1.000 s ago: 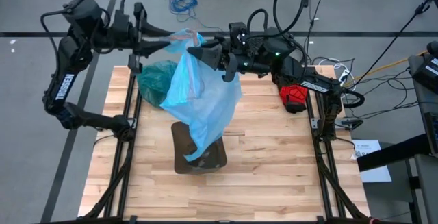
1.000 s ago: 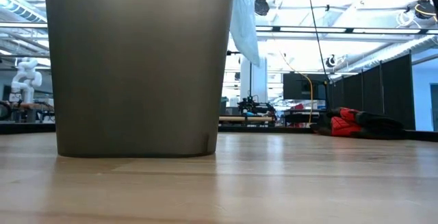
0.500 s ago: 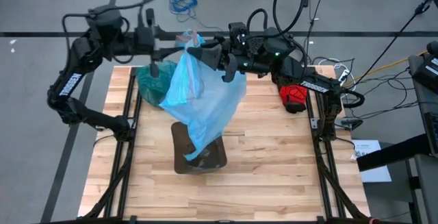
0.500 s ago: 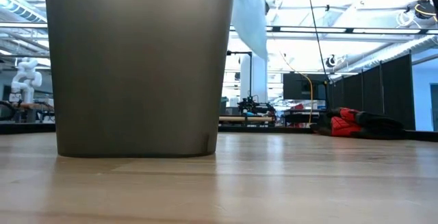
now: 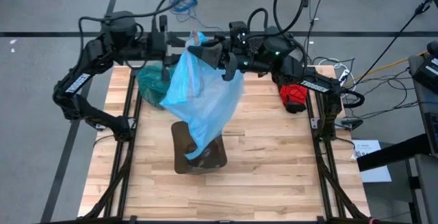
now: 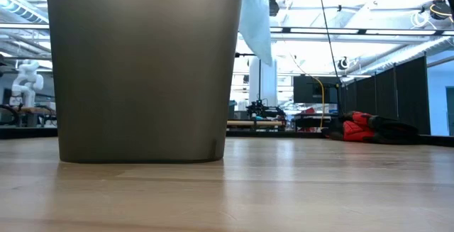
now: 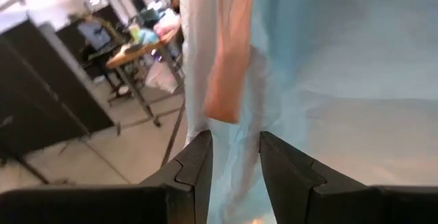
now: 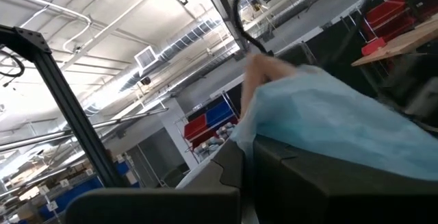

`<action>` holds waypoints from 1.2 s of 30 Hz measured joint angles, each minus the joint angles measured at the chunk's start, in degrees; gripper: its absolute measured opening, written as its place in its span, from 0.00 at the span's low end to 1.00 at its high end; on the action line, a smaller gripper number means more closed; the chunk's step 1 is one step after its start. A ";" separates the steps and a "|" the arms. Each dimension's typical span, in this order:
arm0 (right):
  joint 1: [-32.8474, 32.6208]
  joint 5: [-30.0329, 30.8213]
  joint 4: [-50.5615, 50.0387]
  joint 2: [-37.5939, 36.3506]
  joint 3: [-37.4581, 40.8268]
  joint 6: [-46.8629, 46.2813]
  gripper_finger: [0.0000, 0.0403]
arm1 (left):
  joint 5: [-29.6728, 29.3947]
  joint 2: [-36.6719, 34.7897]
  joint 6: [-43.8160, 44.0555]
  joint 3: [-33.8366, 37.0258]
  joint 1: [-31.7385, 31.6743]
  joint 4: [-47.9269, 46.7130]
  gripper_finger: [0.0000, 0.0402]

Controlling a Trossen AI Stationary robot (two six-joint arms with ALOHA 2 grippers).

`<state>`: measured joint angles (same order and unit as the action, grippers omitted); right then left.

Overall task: Place trash/remove bag and relplace
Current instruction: Insert the new blue trash bag into the trash bin

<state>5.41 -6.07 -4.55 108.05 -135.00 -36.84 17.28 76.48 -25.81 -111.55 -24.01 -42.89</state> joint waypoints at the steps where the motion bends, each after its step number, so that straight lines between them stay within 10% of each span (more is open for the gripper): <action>1: 0.00 0.00 0.01 0.00 0.00 0.00 0.00 | -1.84 0.35 0.54 0.00 0.28 -0.02 0.28; 8: -0.22 -1.36 -0.01 -0.02 0.00 -2.16 0.00 | -9.24 -0.56 1.09 0.02 0.79 0.14 0.02; 23: -3.74 -7.58 -0.70 -0.04 0.00 -4.67 0.23 | -13.37 -10.76 0.31 -9.19 0.75 -9.23 0.00; 36: -3.76 -5.77 -4.38 -0.04 0.07 -4.05 0.32 | 6.03 -7.77 6.03 -9.42 1.81 -11.89 0.23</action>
<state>1.65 -11.84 -8.93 108.01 -134.93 -40.89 23.31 68.71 -19.78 -120.97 -22.21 -54.78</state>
